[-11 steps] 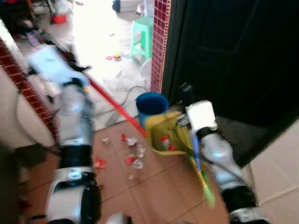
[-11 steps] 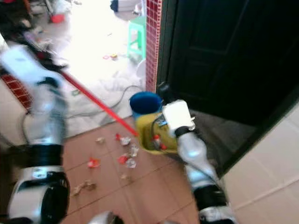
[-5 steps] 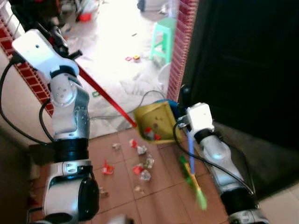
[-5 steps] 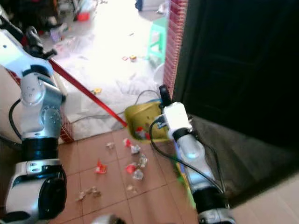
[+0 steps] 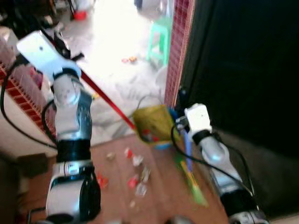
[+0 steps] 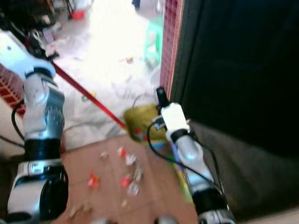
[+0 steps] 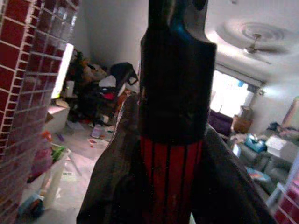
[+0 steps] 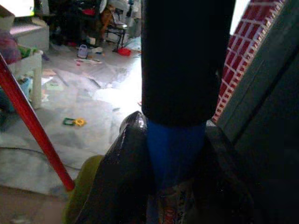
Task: Sweep floor
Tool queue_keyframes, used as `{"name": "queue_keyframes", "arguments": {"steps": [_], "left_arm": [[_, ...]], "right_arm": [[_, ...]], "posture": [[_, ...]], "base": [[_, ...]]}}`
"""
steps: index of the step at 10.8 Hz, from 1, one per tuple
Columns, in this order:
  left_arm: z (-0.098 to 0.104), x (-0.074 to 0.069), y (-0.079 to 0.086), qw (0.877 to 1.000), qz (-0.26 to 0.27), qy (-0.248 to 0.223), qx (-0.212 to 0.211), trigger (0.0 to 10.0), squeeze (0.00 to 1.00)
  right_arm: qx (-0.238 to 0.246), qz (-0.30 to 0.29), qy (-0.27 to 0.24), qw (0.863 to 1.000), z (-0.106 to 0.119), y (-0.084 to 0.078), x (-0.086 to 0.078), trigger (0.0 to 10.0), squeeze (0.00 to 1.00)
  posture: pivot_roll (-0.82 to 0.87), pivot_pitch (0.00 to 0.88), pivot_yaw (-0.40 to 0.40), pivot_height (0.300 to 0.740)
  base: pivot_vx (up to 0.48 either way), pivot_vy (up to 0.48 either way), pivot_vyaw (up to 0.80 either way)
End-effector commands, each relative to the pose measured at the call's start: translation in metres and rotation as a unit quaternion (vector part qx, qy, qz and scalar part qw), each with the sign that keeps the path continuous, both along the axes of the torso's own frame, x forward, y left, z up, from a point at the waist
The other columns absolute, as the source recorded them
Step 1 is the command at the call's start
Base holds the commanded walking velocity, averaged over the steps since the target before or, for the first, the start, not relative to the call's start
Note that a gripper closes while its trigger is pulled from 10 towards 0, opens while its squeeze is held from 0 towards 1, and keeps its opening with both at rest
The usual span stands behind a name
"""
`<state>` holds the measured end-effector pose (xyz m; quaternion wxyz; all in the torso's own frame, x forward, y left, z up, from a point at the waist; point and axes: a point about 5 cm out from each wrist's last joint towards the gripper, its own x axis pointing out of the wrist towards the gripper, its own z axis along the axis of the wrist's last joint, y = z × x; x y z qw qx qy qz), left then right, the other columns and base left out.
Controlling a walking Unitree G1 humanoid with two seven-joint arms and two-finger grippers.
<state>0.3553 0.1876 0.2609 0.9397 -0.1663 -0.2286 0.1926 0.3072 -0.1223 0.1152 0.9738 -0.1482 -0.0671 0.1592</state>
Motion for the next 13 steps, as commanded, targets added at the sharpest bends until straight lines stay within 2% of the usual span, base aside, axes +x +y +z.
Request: {"name": "queue_keyframes", "arguments": {"steps": [1, 6, 9, 12, 13], "left_arm": [[0.022, -0.005, 0.009, 0.999, 0.025, -0.045, 0.006, 10.0, 0.00], [0.024, -0.002, 0.003, 0.998, 0.028, -0.045, 0.022, 10.0, 0.00], [0.027, -0.002, -0.003, 0.997, 0.026, -0.055, 0.048, 10.0, 0.00], [0.030, -0.005, -0.017, 0.993, 0.017, -0.078, 0.090, 10.0, 0.00], [0.030, -0.006, -0.027, 0.988, 0.010, -0.089, 0.126, 10.0, 0.00]], "right_arm": [[0.008, 0.021, -0.032, 0.999, 0.014, 0.011, 0.001, 10.0, 0.00], [0.006, 0.025, -0.030, 0.999, 0.013, 0.013, -0.001, 10.0, 0.00], [0.008, 0.026, -0.027, 0.999, 0.013, 0.013, -0.002, 10.0, 0.00], [0.004, 0.025, -0.023, 0.999, 0.011, 0.010, -0.004, 10.0, 0.00], [0.004, 0.024, -0.022, 0.999, 0.011, 0.010, -0.004, 10.0, 0.00]], "posture": [[-0.08, 0.024, 0.043, 0.740], [-0.08, 0.035, 0.043, 0.740], [-0.08, 0.041, 0.044, 0.740], [-0.08, 0.053, 0.041, 0.740], [-0.09, 0.052, 0.041, 0.740]], "base": [[0.480, 0.000, 0.00], [0.465, 0.000, 0.00], [0.000, 0.000, 0.00], [0.000, 0.000, 0.00], [0.000, 0.000, 0.00]]}}
